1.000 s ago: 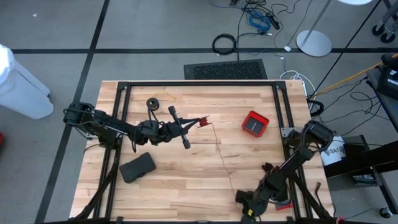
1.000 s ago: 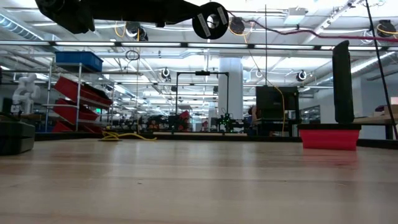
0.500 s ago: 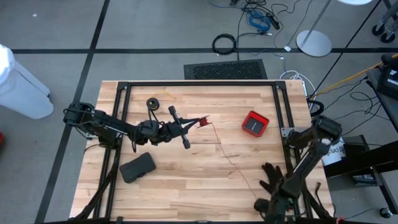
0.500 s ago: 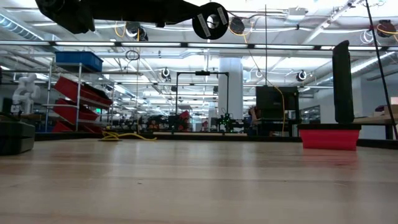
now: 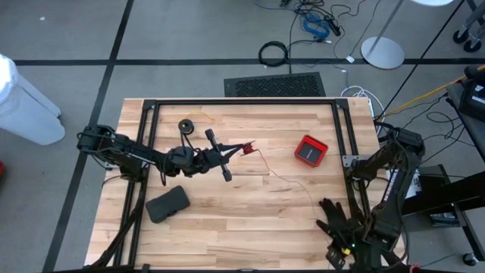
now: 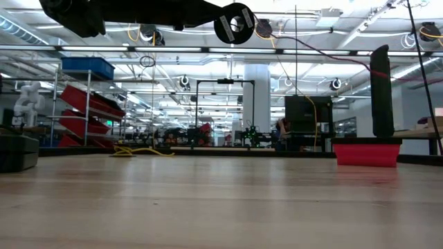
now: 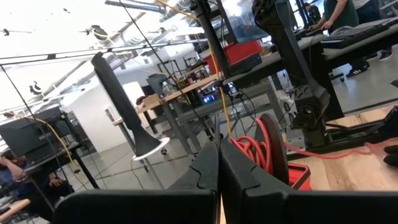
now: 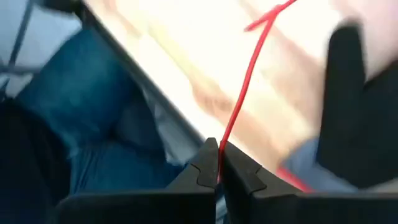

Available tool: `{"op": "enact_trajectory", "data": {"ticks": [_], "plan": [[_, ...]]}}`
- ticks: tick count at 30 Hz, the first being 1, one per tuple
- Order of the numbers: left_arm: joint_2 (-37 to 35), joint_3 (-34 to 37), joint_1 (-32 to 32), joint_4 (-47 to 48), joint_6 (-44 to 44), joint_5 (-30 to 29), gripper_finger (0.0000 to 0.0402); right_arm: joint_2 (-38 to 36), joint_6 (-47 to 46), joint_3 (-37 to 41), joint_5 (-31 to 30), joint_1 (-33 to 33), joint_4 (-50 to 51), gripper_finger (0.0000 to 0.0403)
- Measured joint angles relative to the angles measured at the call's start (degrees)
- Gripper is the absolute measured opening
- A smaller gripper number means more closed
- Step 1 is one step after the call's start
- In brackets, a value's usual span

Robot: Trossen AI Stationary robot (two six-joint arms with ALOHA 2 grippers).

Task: Coil cords
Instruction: Coil the red wire onto the black spool

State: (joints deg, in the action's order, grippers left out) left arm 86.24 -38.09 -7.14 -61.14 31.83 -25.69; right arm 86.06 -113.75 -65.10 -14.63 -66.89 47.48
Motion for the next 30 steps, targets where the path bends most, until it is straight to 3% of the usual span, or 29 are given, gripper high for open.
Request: {"op": "enact_trajectory", "data": {"ticks": [3, 7, 9, 16, 21, 27, 30], "plan": [[0.0, 0.0, 0.0, 0.0, 0.0, 0.0, 0.0, 0.02, -0.85, 0.0, -4.18, 0.37, 4.78, 0.0002], [0.0, 0.0, 0.0, 0.0, -0.01, 0.0, 0.0, 0.07, -6.71, 0.02, 2.0, 1.64, 15.68, 0.0002], [0.0, 0.0, 0.0, 0.0, 0.0, 0.0, 0.0, 0.07, -5.28, 0.02, 1.67, 2.42, 16.34, 0.0002], [0.0, 0.0, 0.0, 0.3, -0.09, 0.0, 0.0, 0.07, 4.95, 0.02, -20.52, 5.4, 16.59, 0.0009], [0.0, 0.0, 0.0, 0.55, -1.42, 0.01, 0.0, 0.07, 12.02, 0.06, -23.84, 8.43, 13.72, 0.0077], [0.0, 0.0, 0.0, 0.83, -1.46, 0.02, 0.0, 0.09, 15.4, 1.34, -17.97, 11.82, 9.6, 0.0182], [0.0, 0.0, 0.0, 0.84, -1.46, 0.04, 0.0, 0.11, 18.03, 1.89, -21.69, 13.69, 9.29, 0.0209]]}}
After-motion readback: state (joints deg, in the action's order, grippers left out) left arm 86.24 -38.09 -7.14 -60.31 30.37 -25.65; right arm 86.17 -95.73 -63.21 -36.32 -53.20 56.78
